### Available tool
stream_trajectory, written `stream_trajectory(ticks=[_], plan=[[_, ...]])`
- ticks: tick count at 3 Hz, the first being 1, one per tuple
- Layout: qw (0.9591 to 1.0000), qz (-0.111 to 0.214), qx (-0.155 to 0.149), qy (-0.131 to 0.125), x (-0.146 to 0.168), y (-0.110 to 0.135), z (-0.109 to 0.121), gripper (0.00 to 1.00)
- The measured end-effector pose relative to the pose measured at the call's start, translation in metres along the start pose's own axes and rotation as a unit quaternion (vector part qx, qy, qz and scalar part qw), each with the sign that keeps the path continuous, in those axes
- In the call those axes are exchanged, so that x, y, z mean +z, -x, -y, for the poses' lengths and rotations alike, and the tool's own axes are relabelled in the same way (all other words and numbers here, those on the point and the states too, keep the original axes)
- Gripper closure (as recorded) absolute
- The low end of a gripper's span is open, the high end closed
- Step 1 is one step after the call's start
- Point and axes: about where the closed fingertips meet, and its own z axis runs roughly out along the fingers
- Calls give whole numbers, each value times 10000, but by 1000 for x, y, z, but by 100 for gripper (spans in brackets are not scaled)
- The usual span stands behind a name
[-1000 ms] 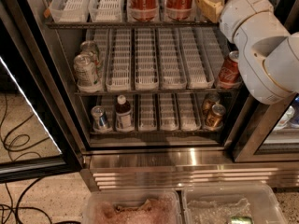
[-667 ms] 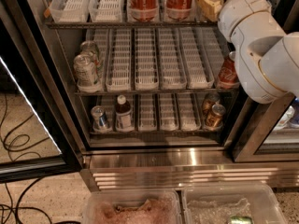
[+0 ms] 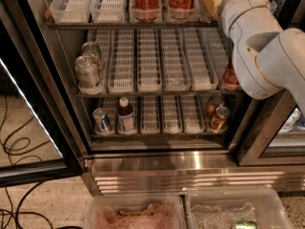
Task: Pick orange can from top shelf of fridge
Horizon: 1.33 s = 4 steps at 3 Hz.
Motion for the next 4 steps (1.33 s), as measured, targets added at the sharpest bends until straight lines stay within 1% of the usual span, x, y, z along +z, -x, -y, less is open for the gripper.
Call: stream_trajectory(ticks=[1,3,4], plan=[[10000,1,-1,0,0,0,0,52],[10000,2,-1,0,0,0,0,100],[10000,58,-35,12,2,5,0,100]])
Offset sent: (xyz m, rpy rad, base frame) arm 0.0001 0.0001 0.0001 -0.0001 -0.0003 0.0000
